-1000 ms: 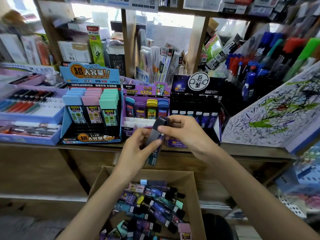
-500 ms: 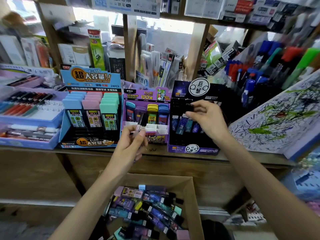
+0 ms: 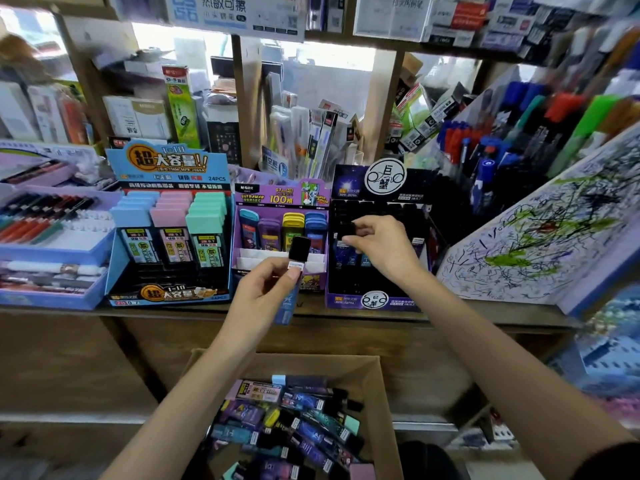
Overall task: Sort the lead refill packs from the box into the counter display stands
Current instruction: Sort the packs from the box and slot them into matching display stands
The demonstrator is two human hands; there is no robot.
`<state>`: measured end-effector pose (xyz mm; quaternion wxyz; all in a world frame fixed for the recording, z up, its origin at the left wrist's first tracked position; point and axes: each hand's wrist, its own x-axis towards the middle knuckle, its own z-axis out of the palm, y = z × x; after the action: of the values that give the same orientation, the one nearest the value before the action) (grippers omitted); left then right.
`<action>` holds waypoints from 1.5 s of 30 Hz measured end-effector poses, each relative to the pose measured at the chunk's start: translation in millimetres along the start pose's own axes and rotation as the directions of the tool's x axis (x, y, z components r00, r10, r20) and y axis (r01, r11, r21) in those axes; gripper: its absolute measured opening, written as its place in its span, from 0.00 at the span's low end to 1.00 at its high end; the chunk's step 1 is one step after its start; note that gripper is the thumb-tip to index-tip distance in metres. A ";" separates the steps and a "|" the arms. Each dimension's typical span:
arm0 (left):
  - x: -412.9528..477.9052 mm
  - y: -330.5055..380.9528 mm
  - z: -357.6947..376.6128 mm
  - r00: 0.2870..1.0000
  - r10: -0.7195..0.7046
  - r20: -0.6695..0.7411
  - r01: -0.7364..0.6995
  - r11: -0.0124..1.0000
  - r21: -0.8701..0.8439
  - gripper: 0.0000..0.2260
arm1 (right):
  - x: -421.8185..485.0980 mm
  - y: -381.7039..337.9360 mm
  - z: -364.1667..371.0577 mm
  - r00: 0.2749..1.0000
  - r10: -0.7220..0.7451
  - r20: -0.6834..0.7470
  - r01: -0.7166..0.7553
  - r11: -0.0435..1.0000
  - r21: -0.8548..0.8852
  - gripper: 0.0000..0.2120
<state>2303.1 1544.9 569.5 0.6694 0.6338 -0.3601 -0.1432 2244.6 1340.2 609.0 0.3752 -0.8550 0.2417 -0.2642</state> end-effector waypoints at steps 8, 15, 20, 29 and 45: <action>37.9 18.1 22.5 0.998 0.033 0.055 -0.037 0.996 0.085 0.03 | -17.5 -13.5 -15.4 0.991 -0.128 -0.049 0.126 0.991 -0.052 0.16; 66.3 39.9 50.0 0.975 0.147 0.167 -0.171 0.976 0.135 0.10 | -24.7 -29.1 -37.0 0.984 -0.175 -0.047 0.180 0.914 0.364 0.02; 64.6 23.0 50.5 0.995 0.084 0.049 -0.097 0.918 0.384 0.09 | -13.9 -9.8 -50.5 0.987 -0.142 -0.073 0.157 0.945 0.287 0.03; 39.2 -30.1 18.4 0.988 0.079 0.135 -0.156 0.445 0.882 0.19 | -10.0 24.5 -36.8 0.991 -0.118 -0.070 0.128 0.980 0.151 0.12; 39.2 -39.5 12.8 0.981 0.135 0.139 -0.188 0.480 0.857 0.16 | -5.0 16.9 -35.6 0.983 -0.170 -0.072 0.178 0.977 0.118 0.11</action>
<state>2332.5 1503.8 542.9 0.2621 0.8429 -0.4585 0.1034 2214.7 1314.8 615.3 0.3955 -0.8393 0.1604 -0.3368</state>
